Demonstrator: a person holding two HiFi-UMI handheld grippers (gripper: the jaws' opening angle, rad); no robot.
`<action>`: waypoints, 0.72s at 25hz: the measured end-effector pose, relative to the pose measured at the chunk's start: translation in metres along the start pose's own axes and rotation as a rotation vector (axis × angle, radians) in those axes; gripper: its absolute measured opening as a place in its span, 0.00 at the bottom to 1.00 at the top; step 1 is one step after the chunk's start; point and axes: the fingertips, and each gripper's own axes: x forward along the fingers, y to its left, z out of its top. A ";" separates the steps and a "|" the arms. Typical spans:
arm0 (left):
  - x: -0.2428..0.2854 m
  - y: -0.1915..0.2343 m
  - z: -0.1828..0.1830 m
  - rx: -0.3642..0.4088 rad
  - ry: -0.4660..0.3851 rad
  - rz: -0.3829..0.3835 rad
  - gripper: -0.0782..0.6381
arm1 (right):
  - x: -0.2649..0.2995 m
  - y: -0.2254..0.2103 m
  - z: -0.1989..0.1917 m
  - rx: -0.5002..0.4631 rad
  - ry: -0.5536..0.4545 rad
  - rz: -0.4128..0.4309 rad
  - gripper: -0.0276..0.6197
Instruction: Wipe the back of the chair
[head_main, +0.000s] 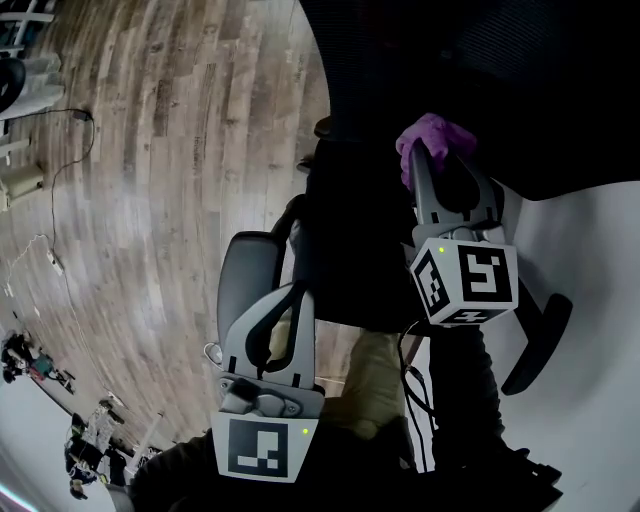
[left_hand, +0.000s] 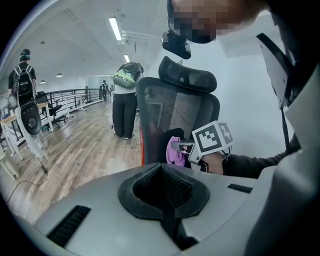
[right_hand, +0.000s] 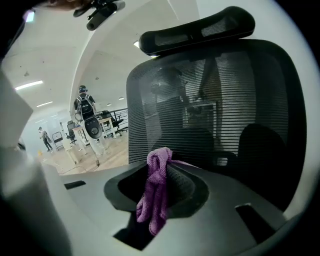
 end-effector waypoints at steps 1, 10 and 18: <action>-0.002 0.004 -0.001 -0.005 -0.001 0.005 0.12 | 0.002 0.006 -0.001 -0.002 0.001 0.006 0.18; -0.019 0.050 -0.003 -0.052 -0.019 0.055 0.12 | 0.033 0.068 -0.003 -0.027 0.029 0.084 0.18; -0.050 0.105 -0.002 -0.115 -0.048 0.117 0.12 | 0.061 0.161 0.012 -0.070 0.045 0.210 0.18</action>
